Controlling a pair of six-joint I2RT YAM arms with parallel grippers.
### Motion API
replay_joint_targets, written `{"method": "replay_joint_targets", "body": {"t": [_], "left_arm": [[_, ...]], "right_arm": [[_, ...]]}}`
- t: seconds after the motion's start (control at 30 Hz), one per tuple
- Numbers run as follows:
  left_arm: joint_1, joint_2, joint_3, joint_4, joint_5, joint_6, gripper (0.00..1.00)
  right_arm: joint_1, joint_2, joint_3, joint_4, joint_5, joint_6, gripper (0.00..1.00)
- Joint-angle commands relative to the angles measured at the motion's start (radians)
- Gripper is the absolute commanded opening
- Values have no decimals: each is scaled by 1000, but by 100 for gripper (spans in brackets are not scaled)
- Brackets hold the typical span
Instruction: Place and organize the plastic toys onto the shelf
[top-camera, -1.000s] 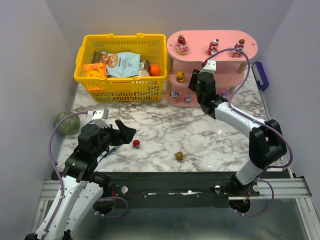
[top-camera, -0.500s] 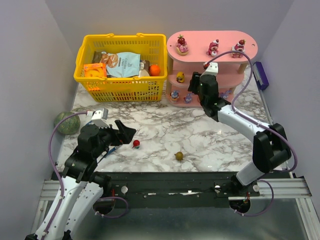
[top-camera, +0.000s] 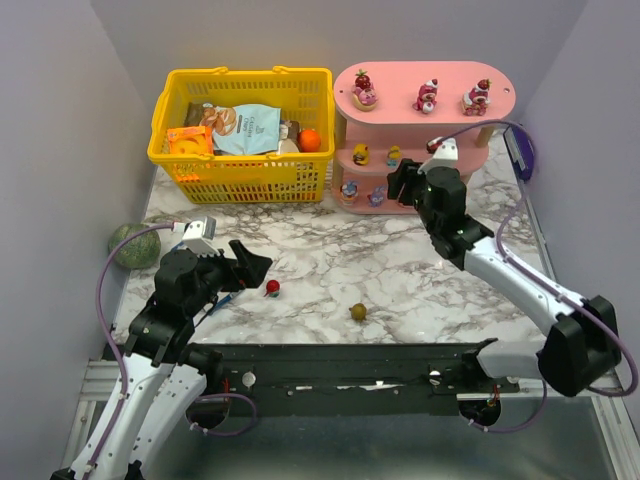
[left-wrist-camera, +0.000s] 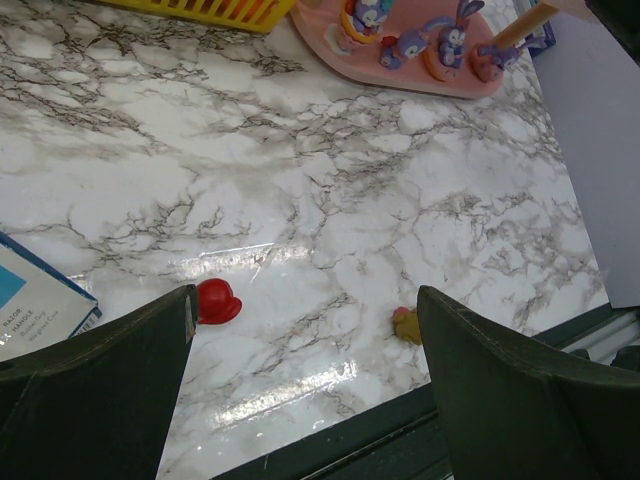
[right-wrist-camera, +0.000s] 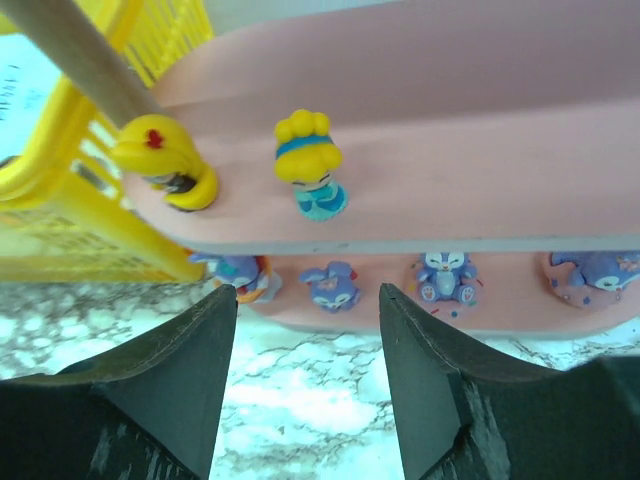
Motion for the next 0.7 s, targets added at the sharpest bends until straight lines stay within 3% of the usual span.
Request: {"method": "replay_joint_targets", "body": {"t": [0.0, 0.17, 0.33, 0.67], "left_arm": [[6, -18, -7, 7, 5, 15, 99], [6, -21, -8, 7, -1, 13, 99], [6, -19, -7, 4, -7, 13, 99], [6, -32, -5, -1, -26, 10, 99]], "right_arm": [[38, -134, -67, -74, -104, 30, 67], [182, -235, -133, -81, -129, 7, 69], [319, -214, -195, 7, -219, -44, 70], [582, 104, -213, 230, -235, -21, 70]]}}
